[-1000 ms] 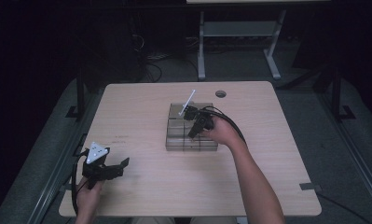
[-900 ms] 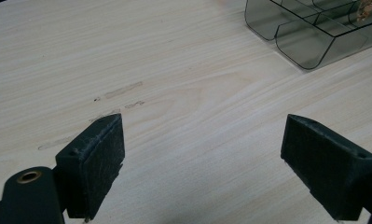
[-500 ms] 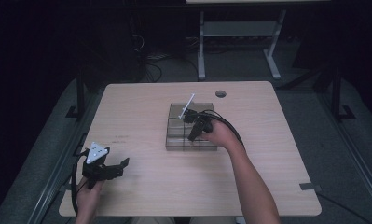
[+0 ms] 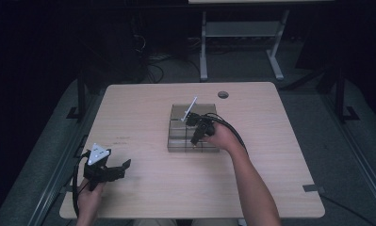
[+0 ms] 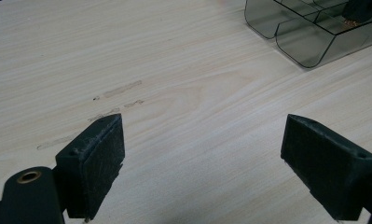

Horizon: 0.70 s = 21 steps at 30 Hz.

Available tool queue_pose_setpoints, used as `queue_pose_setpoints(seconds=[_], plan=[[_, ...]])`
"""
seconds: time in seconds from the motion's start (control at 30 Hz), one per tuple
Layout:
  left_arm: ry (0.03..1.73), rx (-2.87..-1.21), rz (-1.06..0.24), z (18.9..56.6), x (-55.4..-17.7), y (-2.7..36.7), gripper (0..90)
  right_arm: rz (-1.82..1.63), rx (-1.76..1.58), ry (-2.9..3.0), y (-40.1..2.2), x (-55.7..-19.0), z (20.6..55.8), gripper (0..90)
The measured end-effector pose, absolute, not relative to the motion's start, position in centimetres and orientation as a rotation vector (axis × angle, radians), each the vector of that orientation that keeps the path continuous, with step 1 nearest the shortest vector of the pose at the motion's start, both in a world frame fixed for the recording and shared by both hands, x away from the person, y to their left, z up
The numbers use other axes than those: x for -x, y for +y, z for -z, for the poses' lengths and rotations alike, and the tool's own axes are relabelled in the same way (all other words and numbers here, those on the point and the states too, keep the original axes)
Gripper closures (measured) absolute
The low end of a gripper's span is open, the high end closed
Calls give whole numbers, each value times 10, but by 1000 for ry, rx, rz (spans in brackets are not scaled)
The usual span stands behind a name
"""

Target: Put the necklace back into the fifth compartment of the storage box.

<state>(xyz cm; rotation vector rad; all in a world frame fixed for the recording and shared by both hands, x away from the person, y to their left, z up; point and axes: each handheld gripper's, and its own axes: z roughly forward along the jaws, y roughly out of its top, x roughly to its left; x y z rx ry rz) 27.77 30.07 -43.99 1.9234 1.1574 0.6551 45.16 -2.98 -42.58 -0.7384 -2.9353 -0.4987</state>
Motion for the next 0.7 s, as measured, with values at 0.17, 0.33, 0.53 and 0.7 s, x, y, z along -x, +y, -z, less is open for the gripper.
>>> queue_pose_setpoints(seconds=[0.17, 0.33, 0.53, 0.7], plan=[[1157, -1928, -654, 440, -278, 299, 131, 512, 740, -2933, -31, -451, 421, 833], [1153, -1933, -655, 440, -279, 299, 131, 536, 748, -2939, -37, -449, 413, 803], [1152, -1935, -655, 440, -279, 299, 131, 563, 771, -2943, -47, -445, 405, 750], [1146, -1943, -660, 440, -278, 297, 131, 597, 780, -2940, -55, -441, 399, 709]])
